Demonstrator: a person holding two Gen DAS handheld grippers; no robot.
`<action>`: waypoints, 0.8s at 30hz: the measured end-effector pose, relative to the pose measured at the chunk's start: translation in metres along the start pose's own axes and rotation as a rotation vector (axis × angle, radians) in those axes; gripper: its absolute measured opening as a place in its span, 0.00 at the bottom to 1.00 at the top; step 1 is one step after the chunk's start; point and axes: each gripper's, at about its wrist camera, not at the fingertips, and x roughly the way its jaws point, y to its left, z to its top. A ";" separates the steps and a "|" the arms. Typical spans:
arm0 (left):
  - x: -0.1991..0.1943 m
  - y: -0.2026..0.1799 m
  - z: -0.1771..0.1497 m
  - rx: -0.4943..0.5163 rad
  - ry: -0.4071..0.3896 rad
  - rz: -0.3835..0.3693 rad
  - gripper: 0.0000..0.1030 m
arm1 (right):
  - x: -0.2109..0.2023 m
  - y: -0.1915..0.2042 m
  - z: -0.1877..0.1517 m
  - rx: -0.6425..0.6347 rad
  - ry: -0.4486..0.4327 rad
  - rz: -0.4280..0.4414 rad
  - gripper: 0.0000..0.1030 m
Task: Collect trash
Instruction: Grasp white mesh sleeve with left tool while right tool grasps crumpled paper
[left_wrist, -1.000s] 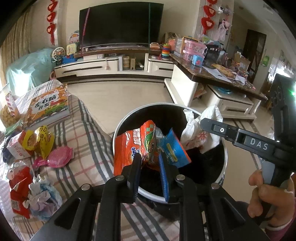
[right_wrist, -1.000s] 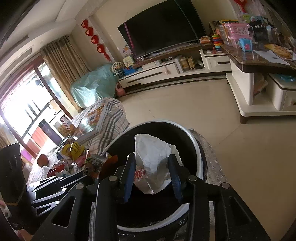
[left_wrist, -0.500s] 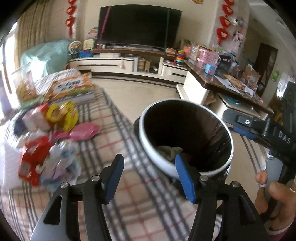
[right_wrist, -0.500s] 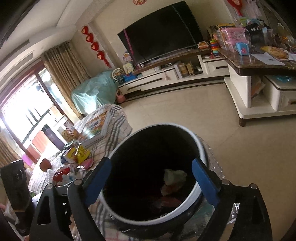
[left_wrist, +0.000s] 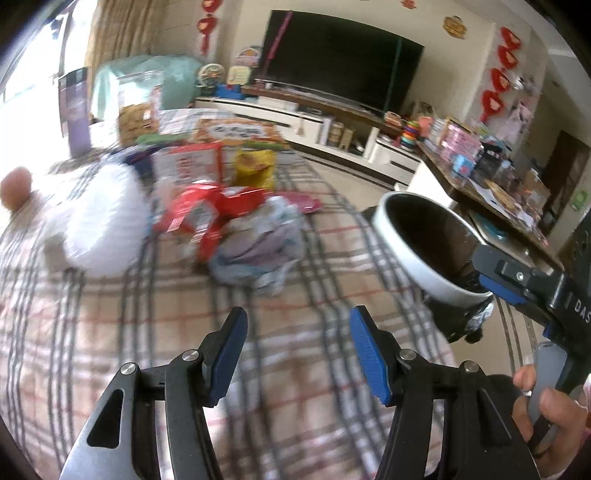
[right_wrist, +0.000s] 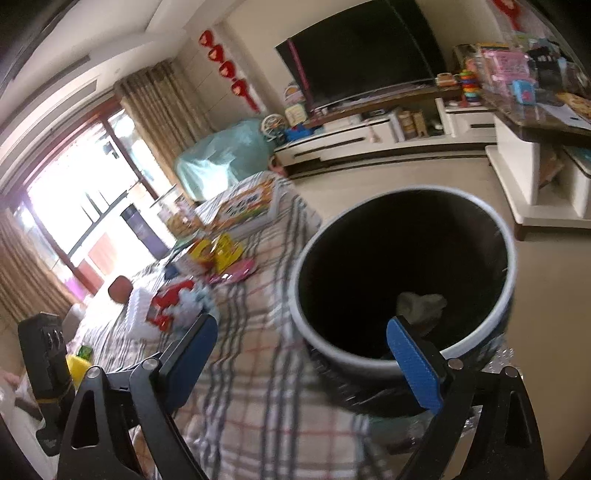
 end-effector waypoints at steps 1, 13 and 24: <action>-0.005 0.005 -0.003 -0.011 -0.002 0.007 0.56 | 0.002 0.005 -0.002 -0.008 0.006 0.006 0.91; -0.051 0.043 -0.031 -0.119 -0.025 0.105 0.56 | 0.033 0.059 -0.023 -0.086 0.077 0.071 0.91; -0.056 0.061 -0.022 -0.165 -0.030 0.167 0.60 | 0.074 0.087 -0.025 -0.137 0.130 0.091 0.91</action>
